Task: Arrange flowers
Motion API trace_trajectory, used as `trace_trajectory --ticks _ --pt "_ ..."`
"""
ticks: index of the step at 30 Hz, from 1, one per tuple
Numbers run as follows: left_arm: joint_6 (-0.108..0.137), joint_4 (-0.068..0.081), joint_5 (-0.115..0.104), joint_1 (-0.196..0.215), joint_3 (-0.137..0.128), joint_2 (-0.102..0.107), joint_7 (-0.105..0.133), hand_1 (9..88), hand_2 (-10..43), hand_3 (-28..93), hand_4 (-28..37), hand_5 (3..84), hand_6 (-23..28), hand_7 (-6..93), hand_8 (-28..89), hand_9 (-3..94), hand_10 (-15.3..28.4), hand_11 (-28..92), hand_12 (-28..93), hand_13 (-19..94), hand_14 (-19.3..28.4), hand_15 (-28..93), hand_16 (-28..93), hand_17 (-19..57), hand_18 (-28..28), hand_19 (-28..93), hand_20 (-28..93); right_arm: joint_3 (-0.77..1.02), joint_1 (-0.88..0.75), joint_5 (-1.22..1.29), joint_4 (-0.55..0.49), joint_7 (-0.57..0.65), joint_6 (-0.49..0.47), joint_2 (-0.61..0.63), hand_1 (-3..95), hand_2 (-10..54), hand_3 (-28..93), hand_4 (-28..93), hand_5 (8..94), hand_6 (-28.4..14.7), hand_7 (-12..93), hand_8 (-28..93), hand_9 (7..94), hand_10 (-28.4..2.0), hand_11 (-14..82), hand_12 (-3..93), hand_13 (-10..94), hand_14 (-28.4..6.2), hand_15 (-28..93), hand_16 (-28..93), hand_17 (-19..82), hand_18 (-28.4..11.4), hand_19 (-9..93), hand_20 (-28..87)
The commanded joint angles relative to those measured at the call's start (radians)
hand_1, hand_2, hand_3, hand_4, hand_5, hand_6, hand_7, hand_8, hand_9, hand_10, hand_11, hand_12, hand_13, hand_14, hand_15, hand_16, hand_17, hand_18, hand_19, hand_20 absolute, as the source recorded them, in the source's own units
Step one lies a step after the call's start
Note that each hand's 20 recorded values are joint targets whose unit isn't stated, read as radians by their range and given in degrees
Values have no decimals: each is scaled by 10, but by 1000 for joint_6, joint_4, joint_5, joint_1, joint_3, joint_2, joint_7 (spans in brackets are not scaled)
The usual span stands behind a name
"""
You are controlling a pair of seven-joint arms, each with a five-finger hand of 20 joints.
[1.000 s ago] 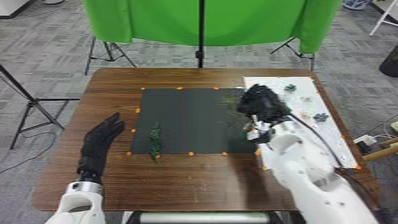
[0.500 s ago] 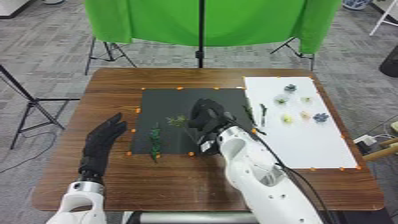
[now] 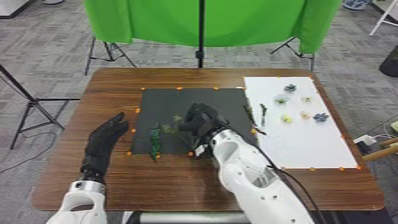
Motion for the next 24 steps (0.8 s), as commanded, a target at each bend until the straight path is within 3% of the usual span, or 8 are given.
trace_trajectory --ticks 1,8,17,21,24 --pt "-16 10 6 4 4 -6 -14 220 17 642 -255 415 41 52 -57 436 119 110 115 327 141 92 44 31 123 22 192 -16 -6 7 5 -1 31 -20 474 -95 524 -132 778 -16 249 116 882 -116 351 248 900 -38 591 314 636 -123 932 583" --pt "-17 8 8 6 3 -5 -16 221 15 642 -254 415 41 53 -56 437 119 111 115 327 141 92 44 30 124 23 192 -9 -7 7 3 -7 40 -14 403 -95 604 -189 768 -15 253 -85 884 -122 359 248 903 -39 587 314 642 -122 932 577" --pt "-19 6 8 10 -3 -9 -19 222 15 641 -253 415 41 53 -56 436 119 110 115 326 141 92 44 30 124 22 192 73 11 -21 -96 12 136 61 364 -95 607 -184 742 -16 229 -89 868 -132 352 247 891 -47 588 319 624 -134 932 580" --pt "-8 -1 6 23 -11 -6 -17 221 15 641 -253 415 41 53 -56 436 119 109 116 326 142 92 44 30 124 22 192 158 53 -70 -95 90 129 132 368 -95 615 -172 713 -20 211 -83 827 -141 310 249 857 -58 604 325 604 -140 932 584" --pt "-6 -5 6 31 -13 -6 -18 221 15 642 -252 416 41 53 -57 437 119 110 116 326 141 92 44 30 124 22 192 220 74 -114 -58 135 65 167 370 -95 614 -167 708 -21 205 -80 824 -142 305 255 853 -60 608 323 600 -140 932 583"
